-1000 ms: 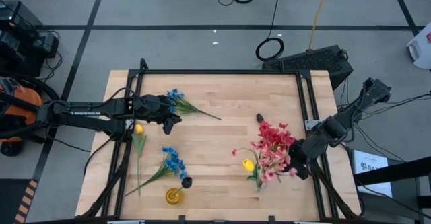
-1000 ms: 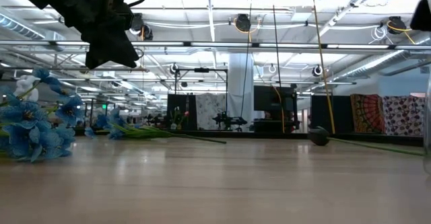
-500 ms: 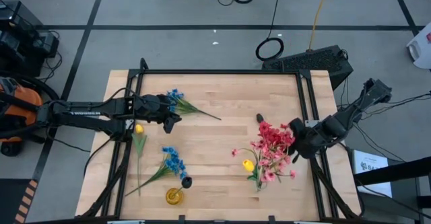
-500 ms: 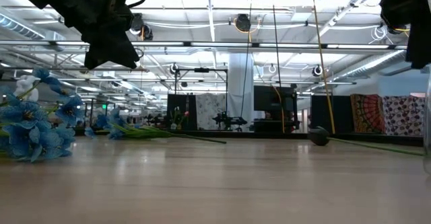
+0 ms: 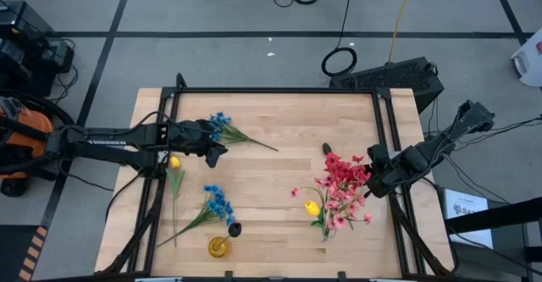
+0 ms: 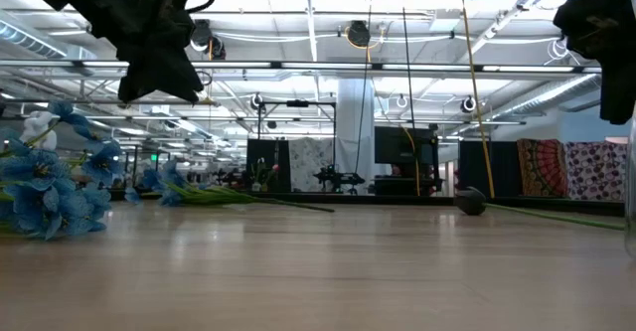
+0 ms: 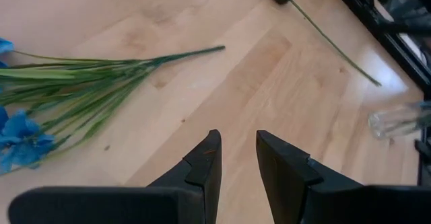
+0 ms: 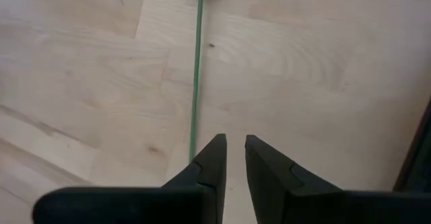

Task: Sort flowers into vase by color
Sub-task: Put the bottom blue flowers into the yellow vase

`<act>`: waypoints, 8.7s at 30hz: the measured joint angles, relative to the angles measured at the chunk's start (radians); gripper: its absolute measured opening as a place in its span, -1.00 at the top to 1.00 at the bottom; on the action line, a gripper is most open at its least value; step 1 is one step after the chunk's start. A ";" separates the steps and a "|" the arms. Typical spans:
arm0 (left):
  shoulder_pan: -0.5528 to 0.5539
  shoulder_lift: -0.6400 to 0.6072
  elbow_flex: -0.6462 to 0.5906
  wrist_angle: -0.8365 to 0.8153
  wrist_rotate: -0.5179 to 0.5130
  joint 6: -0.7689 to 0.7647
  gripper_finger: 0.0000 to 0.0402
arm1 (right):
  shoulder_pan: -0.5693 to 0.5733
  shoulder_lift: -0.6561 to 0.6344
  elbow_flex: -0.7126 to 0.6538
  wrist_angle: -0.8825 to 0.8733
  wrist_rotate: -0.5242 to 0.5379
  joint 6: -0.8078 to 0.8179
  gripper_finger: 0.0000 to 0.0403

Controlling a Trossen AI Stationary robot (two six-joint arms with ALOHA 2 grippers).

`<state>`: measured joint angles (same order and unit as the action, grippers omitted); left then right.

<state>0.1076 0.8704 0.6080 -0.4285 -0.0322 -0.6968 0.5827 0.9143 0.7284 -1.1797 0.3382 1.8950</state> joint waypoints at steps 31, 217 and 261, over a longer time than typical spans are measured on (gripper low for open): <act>-0.723 0.495 0.307 -0.616 0.049 -0.424 0.51 | 0.000 0.022 0.000 0.028 0.031 -0.022 0.76; -1.196 0.623 0.134 0.888 -1.125 0.496 0.95 | 0.000 0.074 0.000 0.210 -0.026 0.027 0.76; -1.274 0.437 0.031 0.781 -1.124 0.309 0.28 | 0.000 0.074 0.000 0.219 -0.026 -0.028 0.76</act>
<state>-1.1668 1.3071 0.6392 0.3526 -1.1564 -0.3874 0.5832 0.9878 0.7284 -0.9611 0.3119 1.8667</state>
